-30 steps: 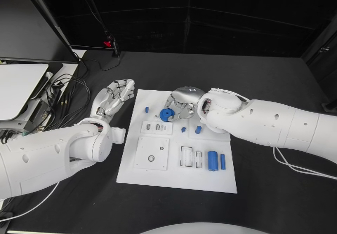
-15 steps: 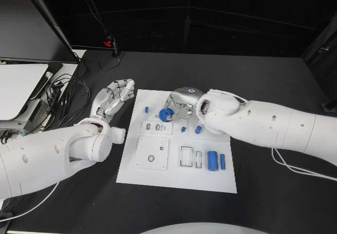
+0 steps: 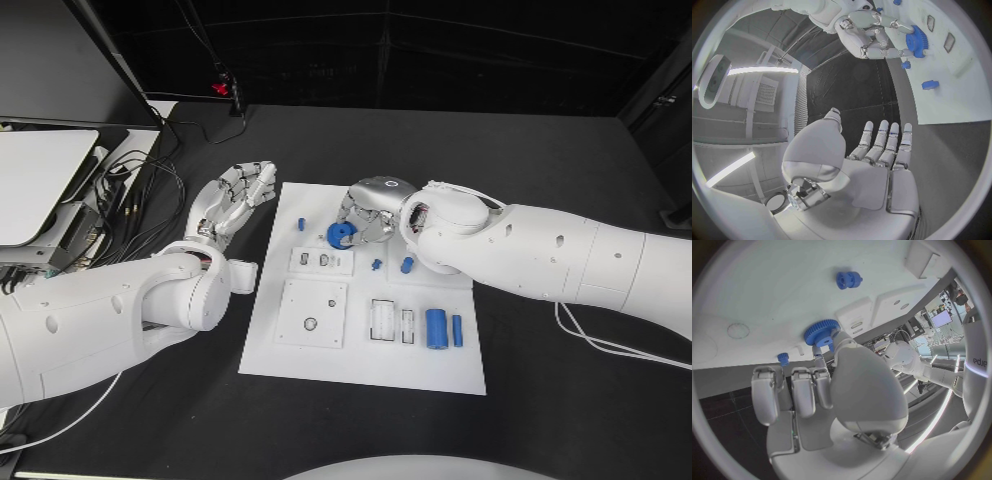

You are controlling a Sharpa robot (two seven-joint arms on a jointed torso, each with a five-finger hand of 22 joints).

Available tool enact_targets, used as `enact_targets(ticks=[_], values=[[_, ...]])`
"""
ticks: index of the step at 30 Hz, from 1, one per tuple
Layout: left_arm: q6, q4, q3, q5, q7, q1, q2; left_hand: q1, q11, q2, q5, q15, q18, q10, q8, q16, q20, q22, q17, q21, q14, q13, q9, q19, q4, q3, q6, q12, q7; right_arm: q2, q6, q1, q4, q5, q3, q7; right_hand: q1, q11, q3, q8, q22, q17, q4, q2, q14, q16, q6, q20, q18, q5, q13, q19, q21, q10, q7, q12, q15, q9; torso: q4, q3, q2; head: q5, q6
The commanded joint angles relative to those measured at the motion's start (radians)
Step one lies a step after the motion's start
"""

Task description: Assemble the parts on the task board

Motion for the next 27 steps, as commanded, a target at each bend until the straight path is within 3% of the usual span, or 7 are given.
enact_targets(ticks=[1, 9, 12, 17, 21, 27], values=[[0.009, 0.002, 0.001, -0.006, 0.247, 0.001, 0.0, 0.007, 0.0, -0.001, 0.005, 0.004, 0.004, 0.006, 0.004, 0.006, 0.0, 0.001, 0.001, 0.004, -0.002, 0.0, -0.002, -0.005, 0.0, -0.004, 0.005, 0.006, 0.16, -0.002, -0.03, -0.006, 0.0, -0.02, -0.003, -0.01, 0.018, -0.003, 0.013, 0.009, 0.263, 0.263, -0.005, 0.014, 0.104, 0.002, 0.027, -0.005, -0.007, 0.009, 0.263, 0.107, 0.003, 0.104, -0.005, 0.003, -0.002, 0.013, 0.0001, 0.0, 0.0, 0.0, 0.0], [0.01, 0.001, 0.001, -0.006, 0.247, 0.001, 0.0, 0.007, 0.0, -0.001, 0.005, 0.004, 0.004, 0.006, 0.004, 0.006, 0.0, 0.001, 0.001, 0.004, -0.002, 0.0, -0.002, -0.005, 0.0, -0.004, 0.005, 0.006, 0.16, -0.01, -0.191, -0.008, 0.004, -0.009, -0.003, 0.061, 0.026, -0.002, 0.024, 0.015, 0.263, 0.263, -0.017, 0.016, 0.104, 0.002, 0.066, -0.005, -0.007, 0.023, 0.263, 0.107, 0.003, 0.104, -0.004, 0.003, -0.001, 0.016, 0.0008, 0.0005, 0.001, 0.002, 0.001], [0.01, 0.0, 0.001, -0.006, 0.247, 0.001, 0.0, 0.007, 0.0, -0.001, 0.005, 0.004, 0.004, 0.006, 0.004, 0.006, 0.0, 0.001, 0.001, 0.004, -0.002, 0.0, -0.002, -0.005, 0.0, -0.004, 0.005, 0.006, 0.16, -0.02, -0.278, -0.009, 0.011, 0.039, -0.003, 0.108, 0.028, -0.002, 0.025, 0.014, 0.263, 0.263, -0.018, 0.016, 0.104, 0.002, 0.069, -0.005, -0.007, 0.027, 0.263, 0.107, 0.003, 0.104, -0.004, 0.003, -0.001, 0.015, 0.0011, 0.0003, 0.001, 0.004, 0.002], [0.01, 0.0, 0.001, -0.006, 0.247, 0.001, -0.001, 0.007, 0.0, -0.001, 0.005, 0.004, 0.004, 0.006, 0.004, 0.006, 0.0, 0.001, 0.001, 0.004, -0.002, 0.0, -0.002, -0.005, 0.0, -0.004, 0.005, 0.006, 0.16, -0.038, -0.367, -0.009, 0.026, 0.111, -0.002, 0.161, 0.029, -0.001, 0.027, 0.011, 0.263, 0.263, -0.021, 0.015, 0.104, 0.002, 0.071, -0.004, -0.007, 0.035, 0.263, 0.107, 0.003, 0.104, -0.002, 0.003, 0.0, 0.014, 0.0, -0.0006, 0.0, 0.006, 0.001], [0.01, -0.001, 0.001, -0.006, 0.247, 0.001, -0.001, 0.007, 0.0, -0.001, 0.005, 0.004, 0.004, 0.006, 0.004, 0.006, 0.0, 0.001, 0.001, 0.004, -0.002, 0.0, -0.002, -0.005, 0.0, -0.004, 0.005, 0.006, 0.16, -0.047, -0.387, -0.008, 0.028, 0.144, -0.002, 0.168, 0.028, -0.001, 0.027, 0.009, 0.263, 0.263, -0.022, 0.015, 0.104, 0.002, 0.071, -0.004, -0.007, 0.039, 0.263, 0.107, 0.003, 0.104, -0.001, 0.003, 0.0, 0.013, -0.0007, -0.0009, 0.0, 0.006, 0.001], [0.011, -0.001, 0.001, -0.006, 0.247, 0.001, 0.0, 0.007, 0.0, -0.001, 0.005, 0.004, 0.004, 0.006, 0.004, 0.006, 0.0, 0.001, 0.001, 0.004, -0.002, 0.0, -0.002, -0.005, 0.0, -0.004, 0.005, 0.006, 0.16, -0.049, -0.344, -0.008, 0.018, 0.149, -0.002, 0.131, 0.027, 0.0, 0.027, 0.006, 0.263, 0.263, -0.022, 0.014, 0.104, 0.002, 0.069, -0.004, -0.007, 0.041, 0.263, 0.107, 0.003, 0.104, 0.0, 0.003, 0.001, 0.012, -0.0006, -0.0006, 0.0, 0.005, 0.001]])
